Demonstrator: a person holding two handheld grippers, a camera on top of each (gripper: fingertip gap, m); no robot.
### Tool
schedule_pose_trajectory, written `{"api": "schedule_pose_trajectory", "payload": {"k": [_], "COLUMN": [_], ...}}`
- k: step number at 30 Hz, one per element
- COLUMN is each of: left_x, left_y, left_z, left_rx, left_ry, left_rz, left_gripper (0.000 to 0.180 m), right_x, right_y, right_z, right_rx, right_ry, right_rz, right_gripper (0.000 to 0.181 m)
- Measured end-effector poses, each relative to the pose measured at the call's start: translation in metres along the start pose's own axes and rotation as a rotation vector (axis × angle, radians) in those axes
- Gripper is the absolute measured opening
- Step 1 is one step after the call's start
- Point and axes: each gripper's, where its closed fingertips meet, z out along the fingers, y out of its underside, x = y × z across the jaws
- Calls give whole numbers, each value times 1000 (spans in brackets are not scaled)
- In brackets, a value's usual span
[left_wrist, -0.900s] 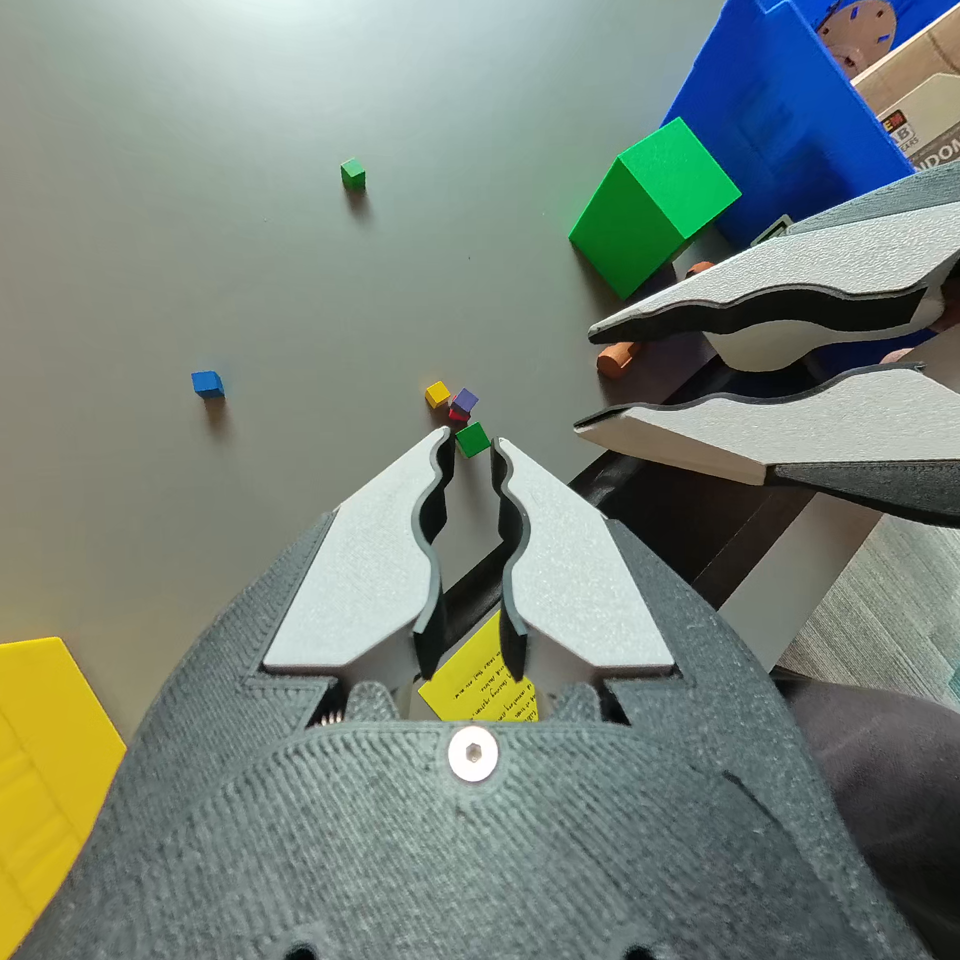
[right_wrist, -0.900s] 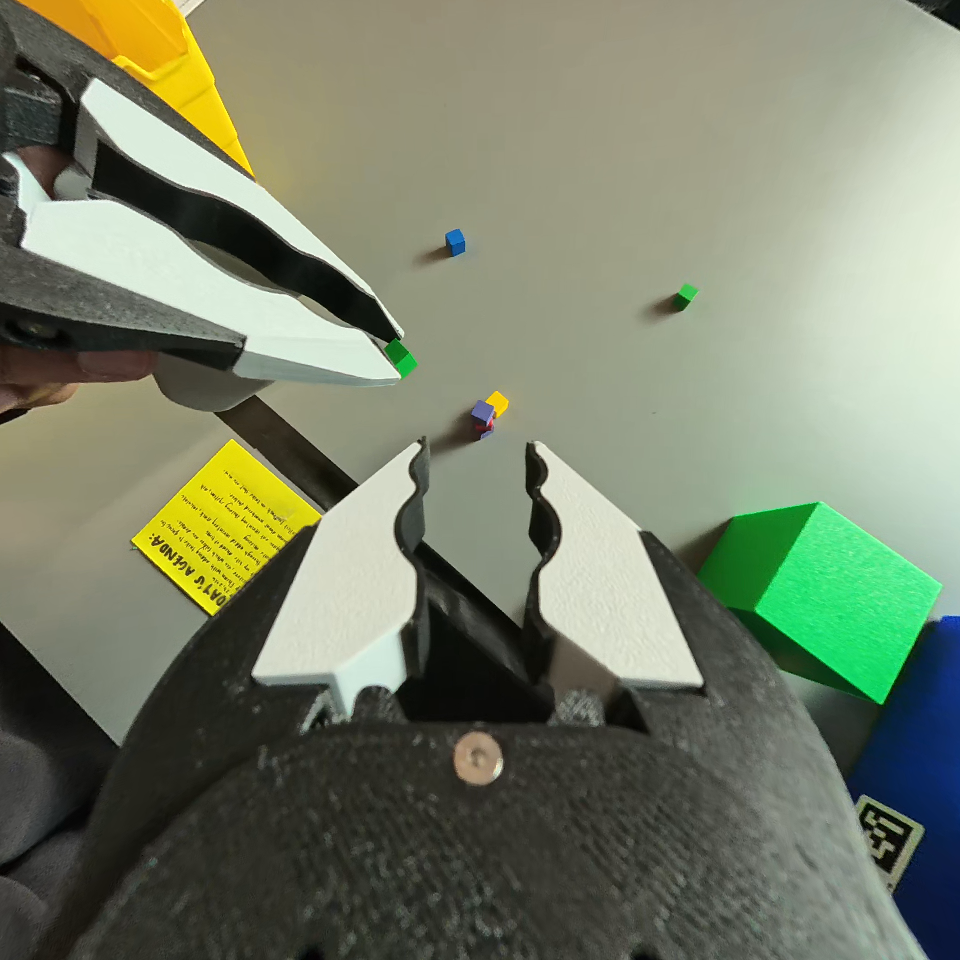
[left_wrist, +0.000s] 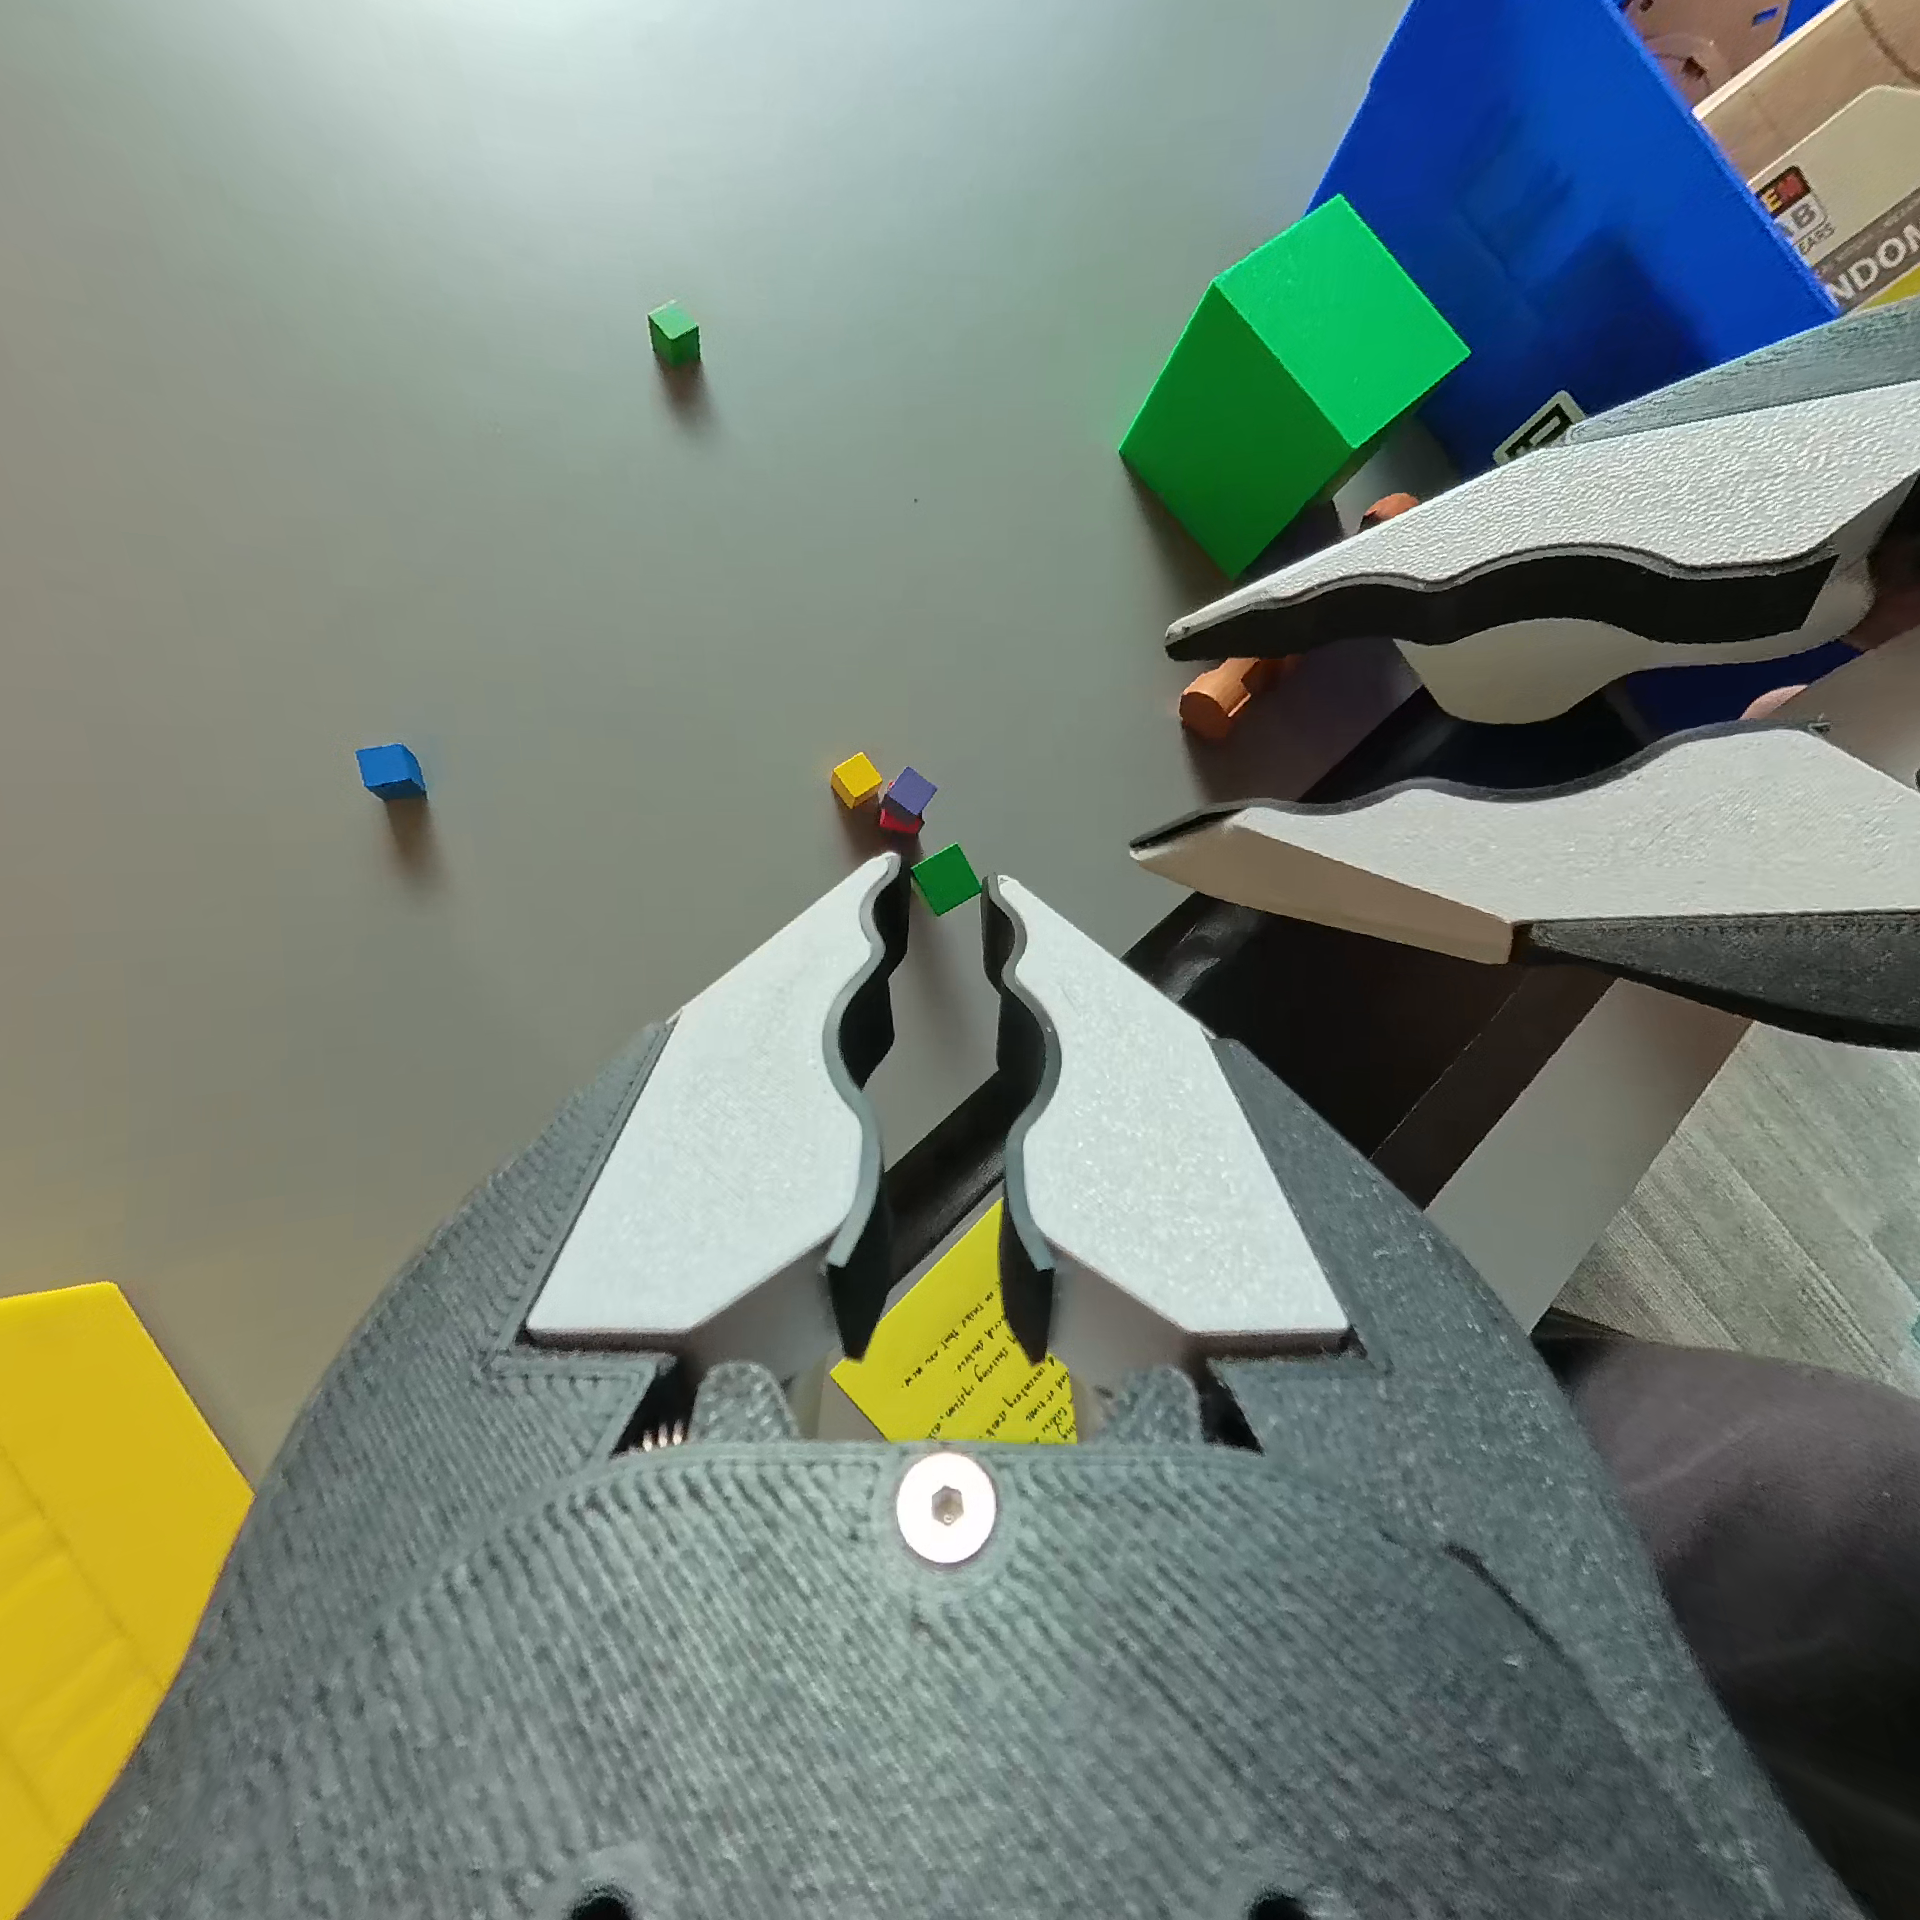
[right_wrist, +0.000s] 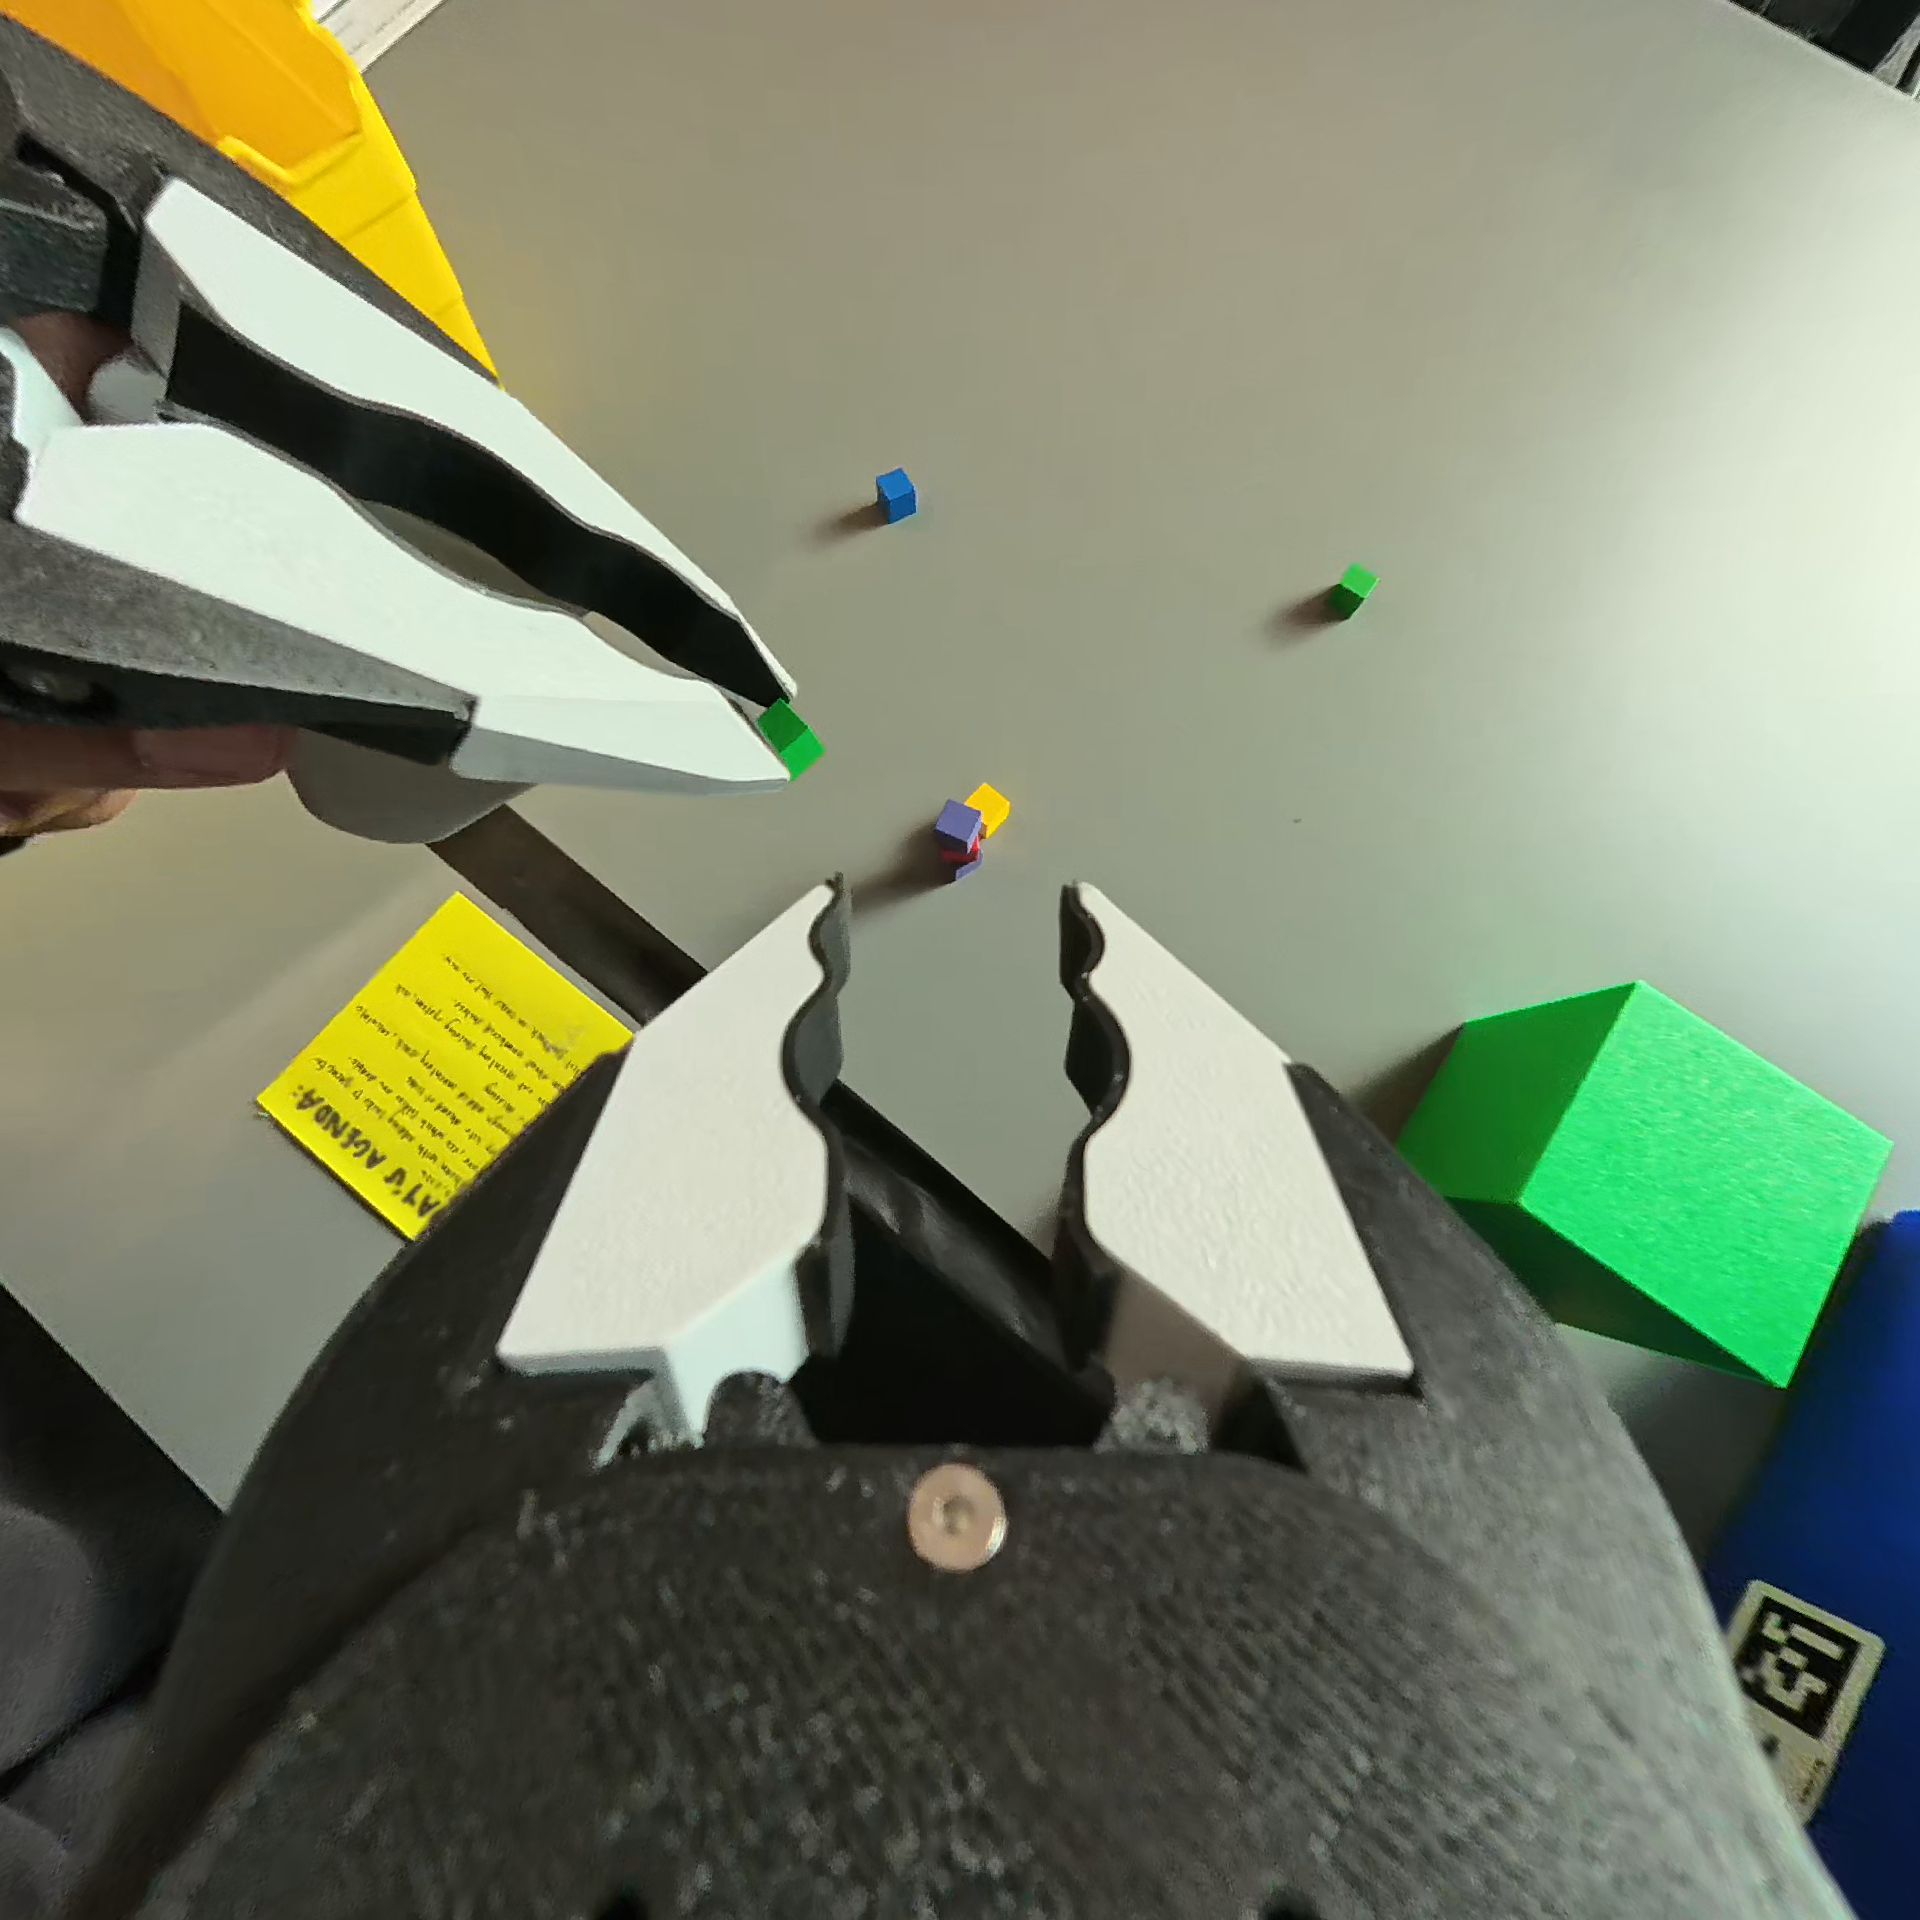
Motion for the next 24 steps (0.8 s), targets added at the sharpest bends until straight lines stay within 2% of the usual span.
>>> {"api": "schedule_pose_trajectory", "payload": {"k": [8,24], "left_x": [-3,-14], "left_y": [1,-2], "left_z": [-8,-11], "left_rx": [1,7], "left_ry": [-19,-54], "left_rz": [-6,-50], "left_gripper": [11,11], "right_x": [-12,-1], "right_y": [4,-33], "right_z": [8,19], "right_rx": [15,50], "right_ry": [-40,-87], "right_rz": [41,-32], "right_gripper": [35,30]}}
